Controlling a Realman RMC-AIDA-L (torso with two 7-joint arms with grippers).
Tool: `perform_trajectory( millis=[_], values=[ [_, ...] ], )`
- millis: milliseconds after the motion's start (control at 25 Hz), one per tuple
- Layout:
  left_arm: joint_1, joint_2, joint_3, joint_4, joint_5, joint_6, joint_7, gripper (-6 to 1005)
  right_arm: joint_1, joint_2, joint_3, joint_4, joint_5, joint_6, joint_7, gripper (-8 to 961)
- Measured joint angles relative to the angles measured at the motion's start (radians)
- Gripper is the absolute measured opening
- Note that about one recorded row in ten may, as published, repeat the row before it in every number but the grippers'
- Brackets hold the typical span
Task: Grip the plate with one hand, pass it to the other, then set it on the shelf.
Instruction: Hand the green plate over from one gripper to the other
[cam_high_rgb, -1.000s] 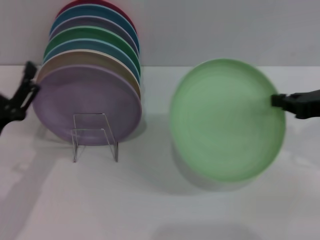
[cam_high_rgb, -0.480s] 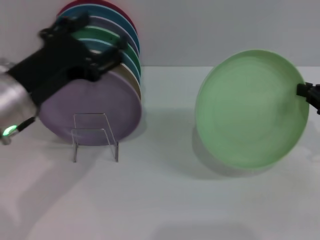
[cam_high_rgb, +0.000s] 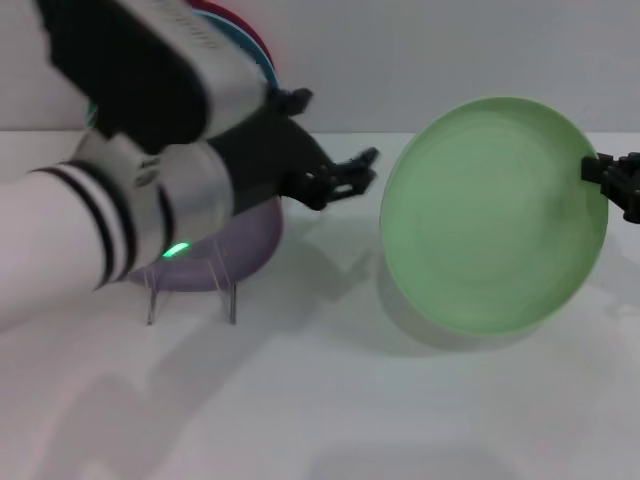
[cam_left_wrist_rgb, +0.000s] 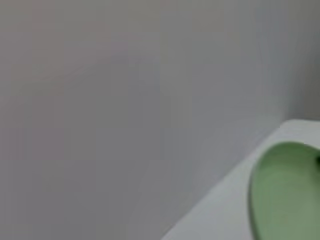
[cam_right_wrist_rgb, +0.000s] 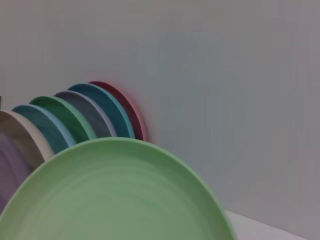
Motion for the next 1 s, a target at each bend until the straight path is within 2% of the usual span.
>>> perform_trajectory(
  millis=[40,80,120,320,1000],
  values=[
    [0.004,-0.021,-0.014,0.001,-0.008,-0.013,0.031,836,0.000,0.000,0.000,0.000,0.000,0.000,0.000,54],
    [0.010,-0.052,-0.037,0.003,-0.024,-0.037,0.087,837,-0.001,0.000,0.000,0.000,-0.001,0.001,-0.006,55],
    [0.019,-0.095,-0.072,0.007,-0.067,-0.072,0.190,837,-0.003,0.000,-0.002,-0.001,-0.002,0.000,-0.021,56],
    [-0.002,-0.090,-0.090,0.030,-0.162,-0.091,0.223,838,-0.004,0.000,-0.020,-0.006,-0.004,0.001,-0.049,61],
    [-0.011,-0.093,-0.126,0.092,-0.157,-0.103,0.216,835,0.078,-0.002,-0.132,-0.034,-0.008,-0.007,-0.105,76]
  ],
)
